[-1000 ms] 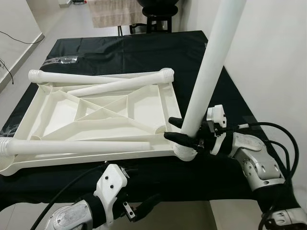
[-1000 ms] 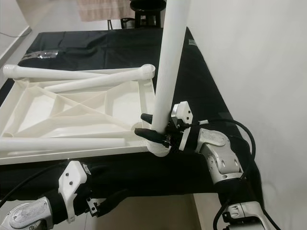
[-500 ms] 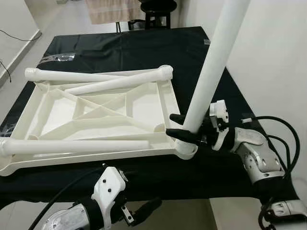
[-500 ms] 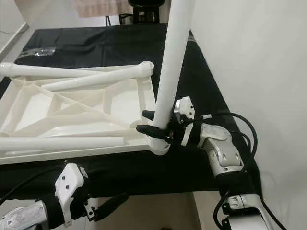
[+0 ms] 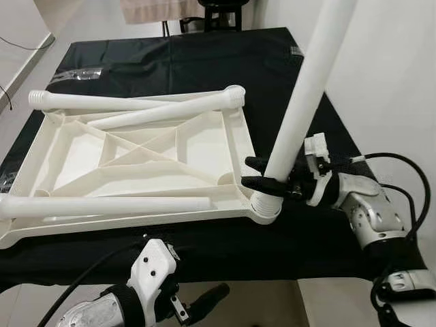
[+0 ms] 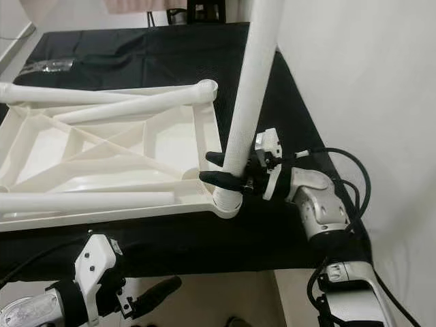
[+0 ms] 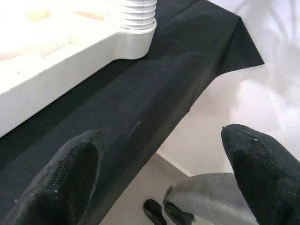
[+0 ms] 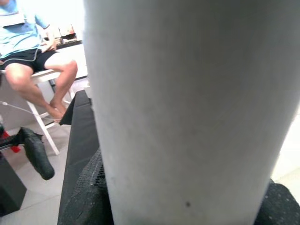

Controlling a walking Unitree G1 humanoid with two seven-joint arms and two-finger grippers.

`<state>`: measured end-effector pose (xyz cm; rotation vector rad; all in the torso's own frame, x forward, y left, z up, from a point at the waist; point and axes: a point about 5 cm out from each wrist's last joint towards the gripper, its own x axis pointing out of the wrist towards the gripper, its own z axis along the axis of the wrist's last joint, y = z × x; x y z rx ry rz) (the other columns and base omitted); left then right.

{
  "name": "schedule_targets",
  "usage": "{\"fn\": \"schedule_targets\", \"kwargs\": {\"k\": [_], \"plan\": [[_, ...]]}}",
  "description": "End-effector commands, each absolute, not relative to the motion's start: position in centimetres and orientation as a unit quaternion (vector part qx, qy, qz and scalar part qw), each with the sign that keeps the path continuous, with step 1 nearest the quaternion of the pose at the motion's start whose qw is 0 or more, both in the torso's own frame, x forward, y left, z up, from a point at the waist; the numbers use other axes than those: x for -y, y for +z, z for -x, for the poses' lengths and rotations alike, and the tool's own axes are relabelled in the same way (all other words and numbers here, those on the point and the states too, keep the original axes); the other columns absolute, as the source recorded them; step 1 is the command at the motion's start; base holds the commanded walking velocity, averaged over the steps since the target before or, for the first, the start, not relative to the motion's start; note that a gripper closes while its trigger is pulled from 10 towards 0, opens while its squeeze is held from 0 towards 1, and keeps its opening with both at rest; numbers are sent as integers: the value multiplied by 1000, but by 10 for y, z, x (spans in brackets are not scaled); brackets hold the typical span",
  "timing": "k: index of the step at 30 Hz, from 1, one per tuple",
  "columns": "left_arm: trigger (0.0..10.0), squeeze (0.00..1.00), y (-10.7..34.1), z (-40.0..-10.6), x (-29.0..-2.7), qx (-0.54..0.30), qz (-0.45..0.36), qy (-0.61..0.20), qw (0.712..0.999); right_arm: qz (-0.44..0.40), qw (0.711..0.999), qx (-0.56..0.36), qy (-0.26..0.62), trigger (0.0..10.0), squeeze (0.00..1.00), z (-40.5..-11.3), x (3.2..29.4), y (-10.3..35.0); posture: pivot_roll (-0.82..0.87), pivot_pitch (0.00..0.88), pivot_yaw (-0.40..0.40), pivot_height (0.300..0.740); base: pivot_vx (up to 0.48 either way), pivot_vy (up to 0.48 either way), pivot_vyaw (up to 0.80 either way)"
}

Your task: Building children table

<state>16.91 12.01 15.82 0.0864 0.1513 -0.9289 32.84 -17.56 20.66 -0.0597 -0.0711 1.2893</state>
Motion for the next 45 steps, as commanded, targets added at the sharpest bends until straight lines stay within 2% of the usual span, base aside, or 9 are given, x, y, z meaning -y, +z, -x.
{"fn": "schedule_targets", "kwargs": {"k": [1, 4, 6, 8, 12, 28, 34, 37, 45], "plan": [[10000, 0, 158, -165, -122, -84, -47, -449, 888, 14, 788, -44, 613, 10000, 0, -320, 177, 174, -12, 281, 12, 740, 0, 0, 0], [10000, 0, 158, -165, -122, -84, -47, -449, 888, 19, 782, -46, 622, 10000, 0, -319, 176, 174, -12, 281, 12, 740, 0, 0, 0], [10000, 0, 158, -165, -123, -86, -46, -450, 888, 53, 764, -49, 641, 10000, 0, -314, 171, 171, -12, 277, 14, 740, 0, 0, 0], [10000, 0, 158, -166, -123, -86, -46, -450, 888, 92, 758, -49, 643, 10000, 0, -314, 168, 168, -9, 274, 17, 740, 0, 0, 0], [10000, 0, 158, -166, -123, -88, -46, -451, 887, 113, 758, -49, 640, 10000, 0, -315, 167, 167, -4, 268, 26, 740, 0, 0, 0], [10000, 0, 155, -165, -122, -92, -46, -456, 884, 84, 773, -38, 627, 10000, 0, -315, 169, 163, -4, 248, 25, 740, 0, 0, 0], [10000, 0, 154, -163, -122, -94, -43, -459, 882, 72, 757, -47, 648, 10000, 0, -307, 172, 161, -5, 248, 26, 740, 0, 0, 0], [10000, 0, 154, -163, -122, -94, -42, -461, 881, 94, 746, -49, 658, 10000, 0, -298, 174, 158, -2, 255, 27, 740, 0, 0, 0], [10000, 0, 155, -163, -123, -95, -42, -461, 881, 141, 764, -13, 630, 10000, 0, -293, 167, 156, -3, 263, 28, 740, 0, 0, 0]]}}
